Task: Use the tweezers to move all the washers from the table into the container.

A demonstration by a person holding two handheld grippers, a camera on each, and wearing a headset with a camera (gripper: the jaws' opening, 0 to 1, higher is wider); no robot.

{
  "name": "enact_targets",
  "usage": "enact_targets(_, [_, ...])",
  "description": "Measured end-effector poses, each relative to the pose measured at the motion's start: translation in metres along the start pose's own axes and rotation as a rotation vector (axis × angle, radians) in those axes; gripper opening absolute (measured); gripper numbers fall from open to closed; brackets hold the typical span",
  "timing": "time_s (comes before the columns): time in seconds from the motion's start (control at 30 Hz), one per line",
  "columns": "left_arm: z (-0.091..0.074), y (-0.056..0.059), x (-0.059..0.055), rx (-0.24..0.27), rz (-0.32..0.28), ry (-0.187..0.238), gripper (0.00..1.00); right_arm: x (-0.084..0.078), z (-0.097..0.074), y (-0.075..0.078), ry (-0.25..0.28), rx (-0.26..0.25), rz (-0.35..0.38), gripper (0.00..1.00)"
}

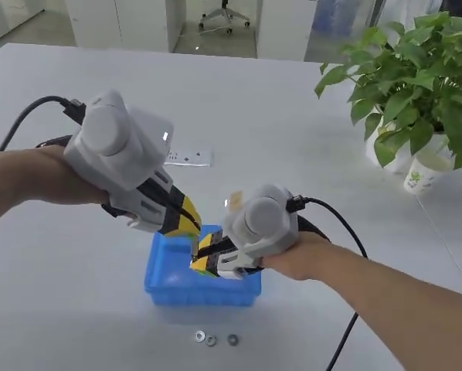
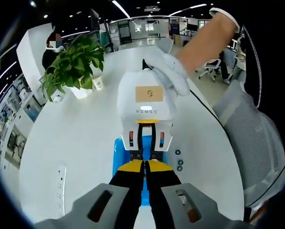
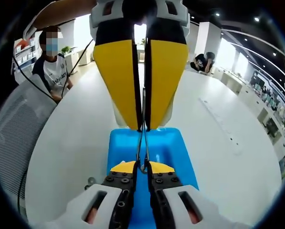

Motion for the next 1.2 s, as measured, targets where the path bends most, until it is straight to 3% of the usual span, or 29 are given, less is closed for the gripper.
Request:
enact_targets(0.33, [0.007, -0.013, -0.018, 0.013, -0.021, -0.015, 0.05, -0.009, 0.016, 0.012, -0.017, 0.003, 0.021, 0.11])
enact_targets(0.73, [0.014, -0.016, -0.034, 0.012, -0.053, -0.020, 0.05, -0.021, 0.029, 0.014, -0.053, 0.022, 0.023, 0.11])
enact_targets(1.2, [0.014, -0.017, -0.035, 0.013, -0.061, -0.016, 0.05, -0.022, 0.030, 0.014, -0.055, 0.026, 0.022, 0.12])
Point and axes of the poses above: the centre of the closed fingertips' face, and the gripper's own axes: z roughly forward along the fingers, y roughly to its right, x roughly out of its top, the point moved 1 cm from there along -z, roughly backward along the fingers, and after that the axes turned 5 degrees about y, right-handed, at the moved point
